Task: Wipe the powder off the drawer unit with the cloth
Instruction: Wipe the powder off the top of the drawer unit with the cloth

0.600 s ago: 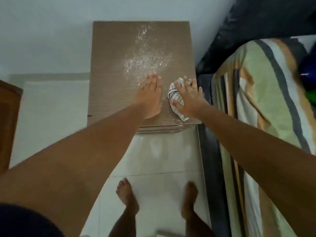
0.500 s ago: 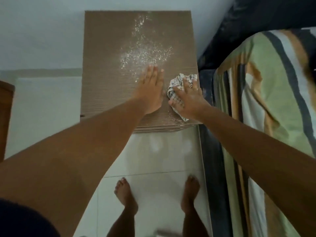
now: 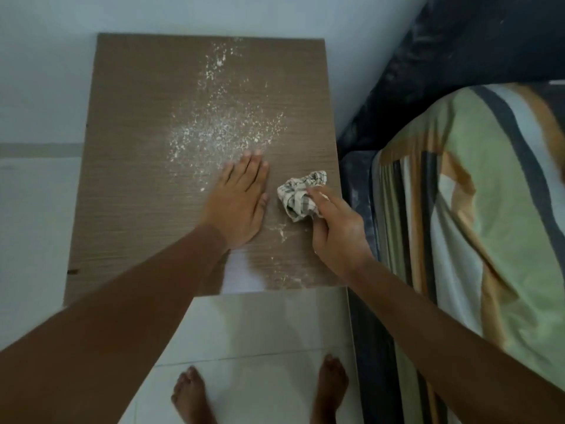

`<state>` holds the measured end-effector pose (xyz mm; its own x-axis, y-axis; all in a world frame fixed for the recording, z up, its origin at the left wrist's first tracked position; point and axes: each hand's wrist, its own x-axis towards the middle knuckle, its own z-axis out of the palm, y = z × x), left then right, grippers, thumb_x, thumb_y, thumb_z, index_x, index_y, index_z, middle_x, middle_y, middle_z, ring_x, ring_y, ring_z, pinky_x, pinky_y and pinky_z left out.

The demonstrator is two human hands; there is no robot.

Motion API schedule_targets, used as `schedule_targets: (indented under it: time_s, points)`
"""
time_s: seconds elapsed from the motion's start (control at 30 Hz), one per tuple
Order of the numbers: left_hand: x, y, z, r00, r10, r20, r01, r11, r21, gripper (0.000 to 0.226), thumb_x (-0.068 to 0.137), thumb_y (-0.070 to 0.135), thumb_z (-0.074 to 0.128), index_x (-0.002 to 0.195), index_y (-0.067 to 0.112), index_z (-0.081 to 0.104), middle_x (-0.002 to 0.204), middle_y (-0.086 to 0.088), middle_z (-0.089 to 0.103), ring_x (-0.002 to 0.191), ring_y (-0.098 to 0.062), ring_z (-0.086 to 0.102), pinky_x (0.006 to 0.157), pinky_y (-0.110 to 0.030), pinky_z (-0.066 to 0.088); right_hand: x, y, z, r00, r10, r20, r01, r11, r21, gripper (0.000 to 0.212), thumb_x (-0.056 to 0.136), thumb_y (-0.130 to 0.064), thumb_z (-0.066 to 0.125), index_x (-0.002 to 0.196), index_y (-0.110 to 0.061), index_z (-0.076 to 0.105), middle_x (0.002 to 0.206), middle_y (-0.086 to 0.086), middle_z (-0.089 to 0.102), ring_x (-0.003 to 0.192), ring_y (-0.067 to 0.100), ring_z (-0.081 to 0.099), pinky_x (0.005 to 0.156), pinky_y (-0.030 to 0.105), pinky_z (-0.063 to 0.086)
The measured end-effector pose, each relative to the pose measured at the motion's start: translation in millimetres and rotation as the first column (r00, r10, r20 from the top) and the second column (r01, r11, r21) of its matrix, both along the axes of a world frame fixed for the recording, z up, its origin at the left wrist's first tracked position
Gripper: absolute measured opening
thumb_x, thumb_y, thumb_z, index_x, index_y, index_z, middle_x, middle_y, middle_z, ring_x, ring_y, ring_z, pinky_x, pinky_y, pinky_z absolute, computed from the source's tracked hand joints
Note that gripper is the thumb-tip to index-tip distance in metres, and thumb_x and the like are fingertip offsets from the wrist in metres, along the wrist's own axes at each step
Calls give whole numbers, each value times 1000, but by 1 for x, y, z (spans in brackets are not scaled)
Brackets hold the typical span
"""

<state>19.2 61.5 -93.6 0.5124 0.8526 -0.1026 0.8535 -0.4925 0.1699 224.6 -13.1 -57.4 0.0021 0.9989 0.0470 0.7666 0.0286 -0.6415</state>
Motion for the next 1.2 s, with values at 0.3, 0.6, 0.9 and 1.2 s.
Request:
schedule_targets:
  time_s: [0.3,0.6,0.9,1.2]
  points:
    - [-1,2,-12,999,-2,32,0,998,56,62,105,37,14,159,7,12,169,-12,7,157,-26,1,128,-46,11,8,185,24,985,-155,72,146,982,121,40,96,-7,50,135,-9,59,130,11,63,117,25,59,104,33,45]
    - [-1,2,-14,997,2,73,-5,999,37,60,105,34,18,159,8,16,169,-11,7,157,-24,-1,127,-46,12,10,319,4,957,-49,284,69,996,-62,38,92,-31,60,127,-19,63,134,13,49,111,29,60,94,26,45]
    - [-1,2,-13,995,2,104,-5,1000,20,60,104,33,22,159,8,18,169,-10,7,157,-24,-1,127,-47,14,-9,309,-31,944,-100,316,115,993,-29,60,96,-38,51,153,-25,37,161,20,8,151,36,11,125,43,15]
    - [-1,2,-15,997,14,74,-20,997,72,59,105,33,19,158,7,20,168,-9,12,157,-22,3,128,-43,12,5,287,-36,929,32,368,-11,998,-59,61,102,-54,33,157,-28,25,167,11,3,153,33,-4,124,45,1]
